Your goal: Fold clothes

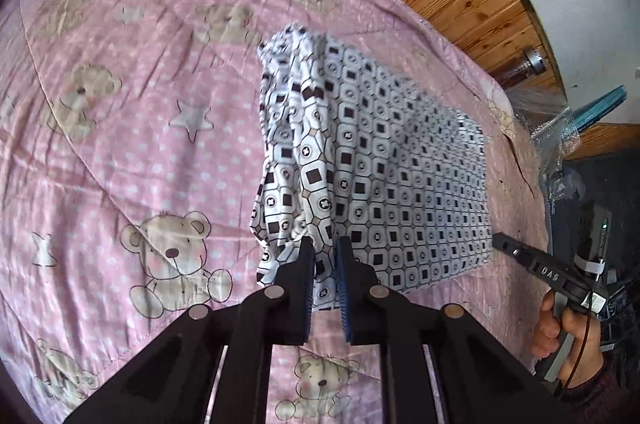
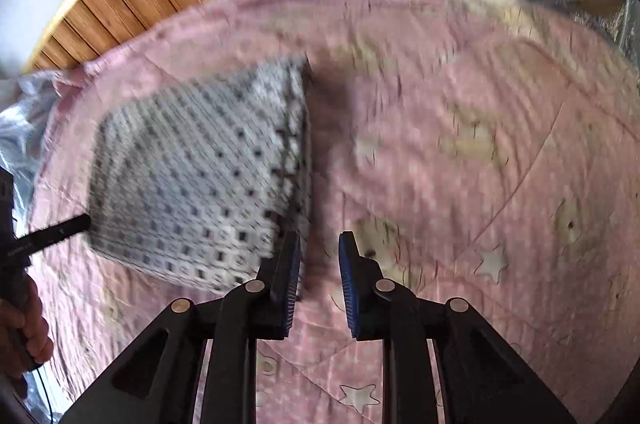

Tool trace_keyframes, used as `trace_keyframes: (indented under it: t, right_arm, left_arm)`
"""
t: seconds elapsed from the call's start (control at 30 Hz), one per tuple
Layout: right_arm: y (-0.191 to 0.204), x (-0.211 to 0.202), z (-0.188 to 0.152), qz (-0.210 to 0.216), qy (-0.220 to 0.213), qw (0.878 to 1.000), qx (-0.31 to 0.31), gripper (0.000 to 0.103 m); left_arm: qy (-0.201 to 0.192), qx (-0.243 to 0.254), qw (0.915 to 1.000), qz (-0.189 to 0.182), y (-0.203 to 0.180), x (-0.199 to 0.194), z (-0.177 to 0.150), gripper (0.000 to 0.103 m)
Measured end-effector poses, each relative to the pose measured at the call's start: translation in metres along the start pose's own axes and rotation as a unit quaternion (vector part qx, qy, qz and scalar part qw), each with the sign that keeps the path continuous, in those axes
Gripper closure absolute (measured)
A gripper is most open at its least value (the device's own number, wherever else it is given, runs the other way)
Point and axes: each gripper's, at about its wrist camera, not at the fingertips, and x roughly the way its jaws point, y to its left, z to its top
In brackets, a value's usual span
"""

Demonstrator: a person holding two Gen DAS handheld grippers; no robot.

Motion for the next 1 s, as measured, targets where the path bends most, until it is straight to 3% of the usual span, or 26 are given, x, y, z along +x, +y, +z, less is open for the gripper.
trace_keyframes:
  t: [0.07,0.13,0.2,0.27,0.37,0.57,0.67,1.0]
  right_arm:
    - [0.012,0.0,0.011,0.028,-0.008,1.0,-0.003,0.062]
    - [0.019,0.032,0.01,0.047,0.035,0.998,-0.015,0.059]
    - [0.03,0.051,0.002,0.02,0.063,0.996,-0.052,0.058]
    - [0.041,0.067,-0.007,-0.015,0.087,0.992,-0.093,0.053]
    - [0.057,0.062,-0.013,-0.048,0.105,0.987,-0.112,0.051]
    - [0.075,0.031,-0.02,-0.073,0.067,0.993,-0.065,0.035]
    - [0.079,0.022,-0.027,-0.059,0.071,0.995,-0.021,0.035]
    - [0.108,-0.056,-0.074,-0.081,0.068,0.994,-0.023,0.035]
  left_arm:
    - [-0.021,0.021,0.9996,-0.004,-0.011,-0.017,0.0,0.088]
    - [-0.01,0.035,0.9992,0.016,-0.016,-0.01,0.001,0.077]
    - [0.024,0.036,0.9972,0.061,-0.008,0.015,-0.001,0.064]
    - [0.011,0.027,0.9978,0.06,0.005,0.023,-0.007,0.059]
    - [0.022,0.004,0.997,0.074,0.004,0.011,-0.007,0.059]
    - [-0.014,0.036,0.9985,0.039,-0.043,-0.031,-0.023,0.059]
    - [-0.014,0.061,0.9976,0.03,-0.065,-0.043,-0.038,0.059]
    - [-0.01,0.064,0.9973,0.033,-0.098,-0.089,-0.093,0.059]
